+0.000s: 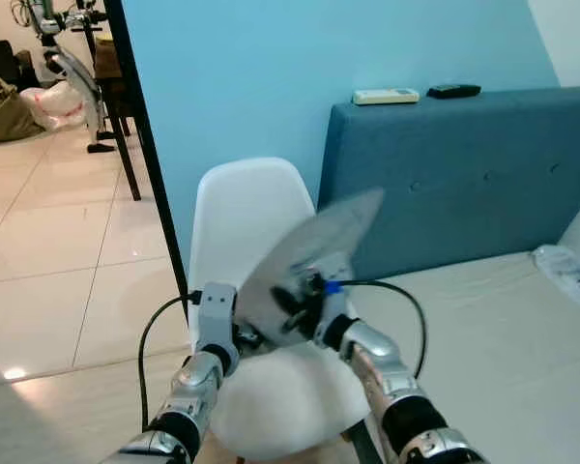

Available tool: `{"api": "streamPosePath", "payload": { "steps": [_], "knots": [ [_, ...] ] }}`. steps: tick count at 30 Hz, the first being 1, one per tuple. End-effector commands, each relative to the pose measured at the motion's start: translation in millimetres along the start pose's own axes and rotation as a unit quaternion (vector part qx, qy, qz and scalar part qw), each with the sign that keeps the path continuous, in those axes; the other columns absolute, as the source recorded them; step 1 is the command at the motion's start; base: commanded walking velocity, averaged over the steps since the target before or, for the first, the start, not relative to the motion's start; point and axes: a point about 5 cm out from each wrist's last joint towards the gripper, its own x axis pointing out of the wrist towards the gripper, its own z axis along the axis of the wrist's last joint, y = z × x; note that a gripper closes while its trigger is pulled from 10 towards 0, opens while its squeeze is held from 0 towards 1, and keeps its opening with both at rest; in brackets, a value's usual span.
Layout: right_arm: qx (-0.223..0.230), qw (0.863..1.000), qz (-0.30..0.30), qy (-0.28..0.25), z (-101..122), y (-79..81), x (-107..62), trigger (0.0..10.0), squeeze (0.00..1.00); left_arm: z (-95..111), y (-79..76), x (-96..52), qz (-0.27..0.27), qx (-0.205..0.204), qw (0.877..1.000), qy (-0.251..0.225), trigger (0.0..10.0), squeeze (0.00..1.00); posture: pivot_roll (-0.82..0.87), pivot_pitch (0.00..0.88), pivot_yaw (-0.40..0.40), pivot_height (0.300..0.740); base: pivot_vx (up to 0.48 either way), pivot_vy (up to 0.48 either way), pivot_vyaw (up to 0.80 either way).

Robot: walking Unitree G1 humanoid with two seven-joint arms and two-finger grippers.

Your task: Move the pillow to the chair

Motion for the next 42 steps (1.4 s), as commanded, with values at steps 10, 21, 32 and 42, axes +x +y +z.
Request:
{"api": "streamPosePath", "payload": {
  "steps": [10, 21, 32, 42],
  "knots": [
    [0.090, 0.981, -0.104, 0.136, -52, -1.0, -9.3, 10.0, 0.00, 20, -8.8, 6.0, -0.022, 0.011, 0.999, -0.047, 10.0, 0.00, -0.05, 0.000, -0.012, 0.740, 0.000, 0.000, 0.00],
    [0.187, 0.951, -0.156, 0.191, -76, 1.2, -17.7, 10.0, 0.00, 19, -9.3, 5.9, -0.028, 0.018, 0.998, -0.046, 10.0, 0.00, -0.05, 0.000, -0.003, 0.740, 0.000, 0.000, 0.00],
    [0.227, 0.933, -0.233, 0.157, -68, -15.3, -20.5, 10.0, 0.00, 17, -10.9, 5.3, -0.030, 0.021, 0.998, -0.041, 10.0, 0.00, -0.05, 0.000, -0.002, 0.715, 0.000, 0.000, 0.00],
    [0.204, 0.935, -0.244, 0.157, -65, -20.2, -21.2, 10.0, 0.00, 15, -10.8, 4.5, -0.025, 0.023, 0.999, -0.037, 10.0, 0.00, -0.05, 0.000, -0.004, 0.670, 0.000, 0.000, 0.00]
  ]
}}
